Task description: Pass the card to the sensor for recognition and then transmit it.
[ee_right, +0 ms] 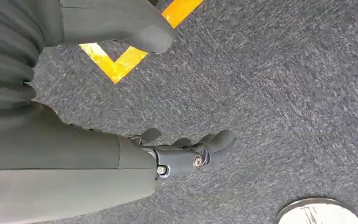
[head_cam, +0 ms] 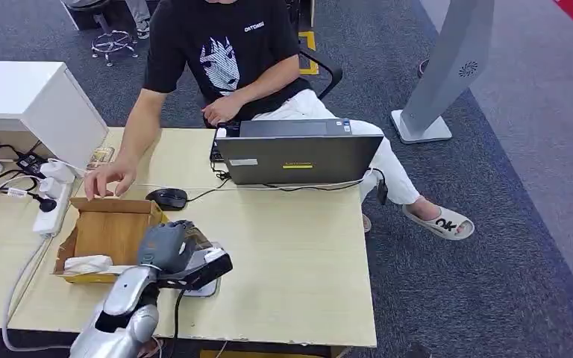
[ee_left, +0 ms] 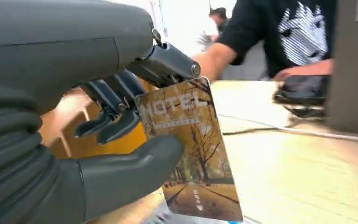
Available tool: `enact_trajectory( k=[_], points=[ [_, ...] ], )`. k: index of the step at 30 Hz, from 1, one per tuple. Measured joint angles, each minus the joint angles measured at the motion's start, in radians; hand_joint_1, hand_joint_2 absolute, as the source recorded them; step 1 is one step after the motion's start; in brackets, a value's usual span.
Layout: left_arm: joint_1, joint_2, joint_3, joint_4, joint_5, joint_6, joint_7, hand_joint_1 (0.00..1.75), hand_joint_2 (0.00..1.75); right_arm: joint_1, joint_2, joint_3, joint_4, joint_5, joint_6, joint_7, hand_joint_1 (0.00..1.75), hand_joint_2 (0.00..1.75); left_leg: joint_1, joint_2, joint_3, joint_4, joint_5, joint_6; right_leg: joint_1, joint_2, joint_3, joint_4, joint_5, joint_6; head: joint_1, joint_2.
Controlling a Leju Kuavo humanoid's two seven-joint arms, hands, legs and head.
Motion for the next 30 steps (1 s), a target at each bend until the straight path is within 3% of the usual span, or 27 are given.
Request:
enact_trajectory(
  k=[13,30],
  points=[
    [-0.006,0.026,-0.005,0.003,-0.017,-0.033,-0.002,1.75,1.75,0.003,0.0,0.0,0.006,0.005,0.0,0.018,0.0,1.75,0.0,0.0,0.0,0.0,0.0,0.0,0.0,0.0,0.0,0.0,0.0,0.0,0.0,0.0],
    [-0.01,0.03,-0.009,0.03,0.036,-0.009,-0.003,1.75,1.75,0.003,0.0,0.0,0.005,0.016,0.0,0.038,0.0,1.75,0.0,0.0,0.001,0.0,0.0,0.0,0.0,0.0,0.001,0.0,0.0,0.0,0.0,0.0]
  ],
)
